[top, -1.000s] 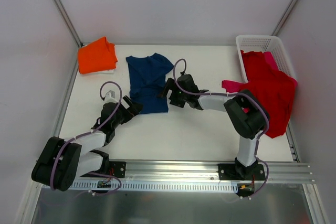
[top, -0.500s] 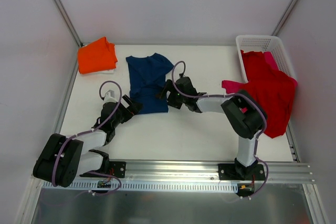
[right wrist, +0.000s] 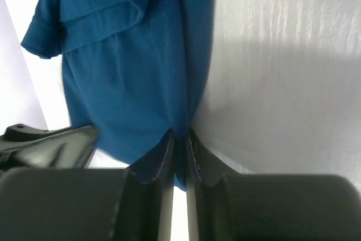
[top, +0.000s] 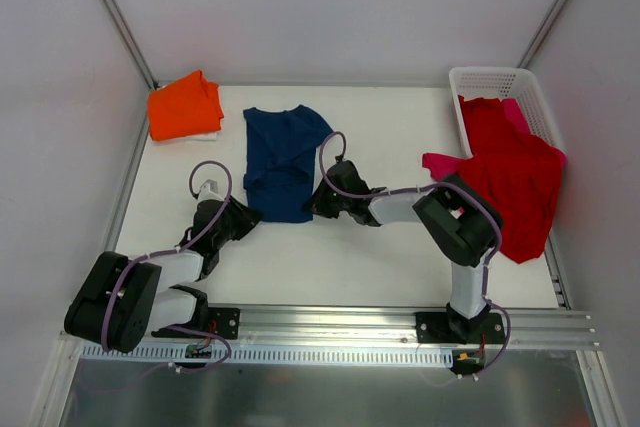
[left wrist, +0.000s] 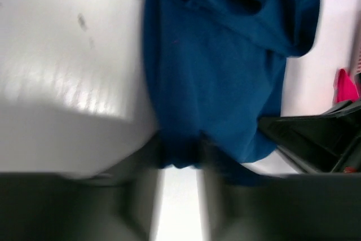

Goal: Fold and stack the t-shirts
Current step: Grab one side of the 2/3 rectangular tshirt with both arms, then fold the long partially folded tshirt into a neat square

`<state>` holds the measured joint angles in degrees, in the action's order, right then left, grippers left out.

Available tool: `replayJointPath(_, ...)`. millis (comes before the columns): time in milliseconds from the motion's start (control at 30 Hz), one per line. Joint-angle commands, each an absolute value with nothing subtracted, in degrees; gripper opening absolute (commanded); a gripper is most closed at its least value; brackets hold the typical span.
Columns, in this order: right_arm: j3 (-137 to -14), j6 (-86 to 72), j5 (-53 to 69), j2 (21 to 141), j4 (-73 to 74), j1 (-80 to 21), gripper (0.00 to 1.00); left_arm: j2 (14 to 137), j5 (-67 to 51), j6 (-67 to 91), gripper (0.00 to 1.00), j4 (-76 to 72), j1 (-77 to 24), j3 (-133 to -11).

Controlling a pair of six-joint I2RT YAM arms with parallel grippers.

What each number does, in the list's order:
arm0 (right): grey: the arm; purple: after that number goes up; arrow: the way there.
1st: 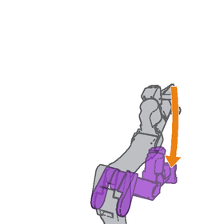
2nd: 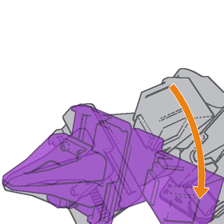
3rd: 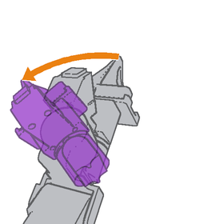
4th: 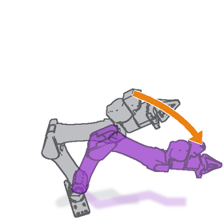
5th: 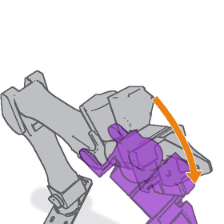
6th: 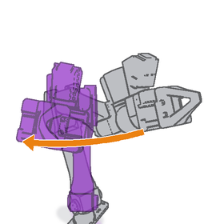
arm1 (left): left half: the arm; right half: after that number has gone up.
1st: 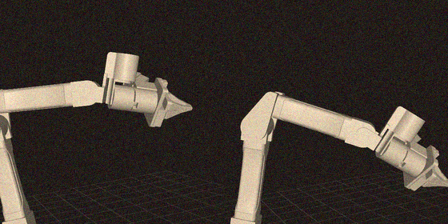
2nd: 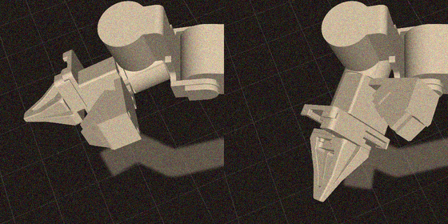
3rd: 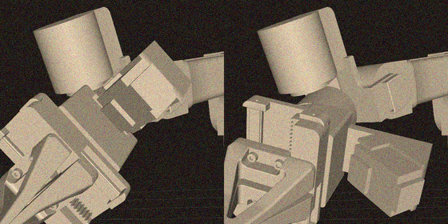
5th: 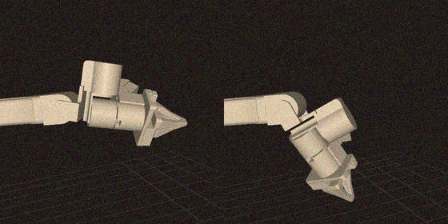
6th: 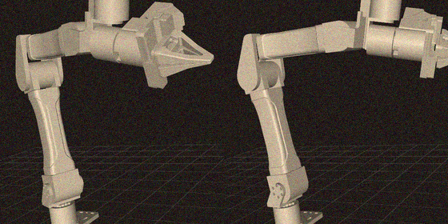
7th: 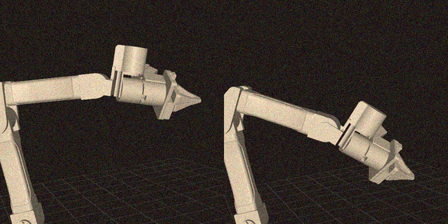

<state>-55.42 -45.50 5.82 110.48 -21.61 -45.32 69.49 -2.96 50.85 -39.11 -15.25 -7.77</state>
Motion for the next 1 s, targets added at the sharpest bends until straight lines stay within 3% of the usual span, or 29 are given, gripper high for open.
replayJointPath(0, -55.11, -45.62, 4.92, 111.18, -18.72, -46.05, 0.12, 68.47, -2.82, 50.71, 0.21, -35.60, -14.59, -6.77)
replayJointPath(100, -54.06, -45.53, 4.48, 110.57, -18.63, -46.23, 0.11, 66.98, -2.72, 50.45, 0.00, -34.02, -14.59, -6.85)
replayJointPath(300, -49.06, -45.09, 2.29, 105.13, -16.18, -47.28, 0.06, 58.82, -4.66, 50.10, 0.00, -27.17, -14.59, -7.82)
replayJointPath(433, -45.97, -44.56, -2.52, 97.84, -10.12, -49.83, 0.01, 49.06, -4.92, 49.75, 0.00, -12.01, -14.59, -10.63)
replayJointPath(733, -48.95, -45.96, -11.24, 84.21, 7.38, -59.59, 0.00, 30.52, -7.82, 49.13, 0.00, 7.11, -14.68, -18.27)
replayJointPath(967, -55.79, -44.04, -15.20, 81.56, 16.60, -61.44, 0.00, 30.76, -8.61, 47.46, 0.00, 10.72, -14.68, -23.28)
